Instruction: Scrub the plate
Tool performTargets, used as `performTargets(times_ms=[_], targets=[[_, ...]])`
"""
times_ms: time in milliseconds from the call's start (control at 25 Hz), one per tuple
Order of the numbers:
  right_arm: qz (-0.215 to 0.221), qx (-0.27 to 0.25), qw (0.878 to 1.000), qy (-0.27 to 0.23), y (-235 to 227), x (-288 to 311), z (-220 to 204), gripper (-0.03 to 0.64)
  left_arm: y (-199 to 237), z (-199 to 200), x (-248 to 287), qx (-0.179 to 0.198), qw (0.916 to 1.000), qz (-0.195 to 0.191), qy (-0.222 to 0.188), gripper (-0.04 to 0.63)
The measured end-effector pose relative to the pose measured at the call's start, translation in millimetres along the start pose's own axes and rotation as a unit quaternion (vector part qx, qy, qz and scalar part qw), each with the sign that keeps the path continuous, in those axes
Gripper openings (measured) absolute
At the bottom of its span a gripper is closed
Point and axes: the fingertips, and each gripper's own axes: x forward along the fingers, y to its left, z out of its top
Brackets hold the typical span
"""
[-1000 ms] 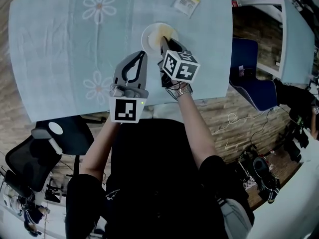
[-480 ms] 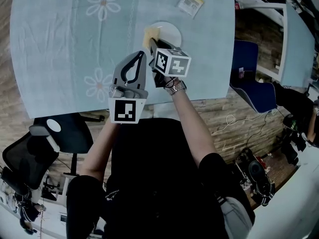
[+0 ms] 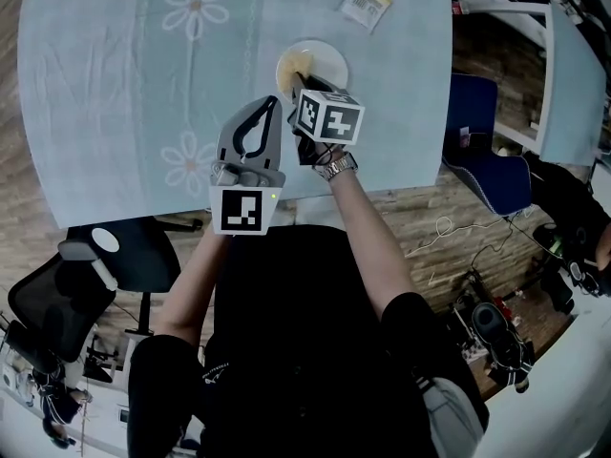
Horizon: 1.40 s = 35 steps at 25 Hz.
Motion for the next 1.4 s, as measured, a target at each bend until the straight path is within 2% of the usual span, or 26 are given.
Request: performTargets(times_ms=[160,600,1400], targets=[[-0.021,-0.002,1.0,0.003,-14,-2,1,0.052,-4,2,4,0.005,1.0,-0.006,0.001,0.012],[-0.035,-0.018,0.999,0.006,-27,-7,1,0.052,-10,2,9,0.006,0.9998,-0.016,0.006,0.012],[-0.07,0.003,0.998,0.0,-62,-17,-1,0.052,-17,-2,9,0.009,0.9996,-0.024,0.009,0.012]])
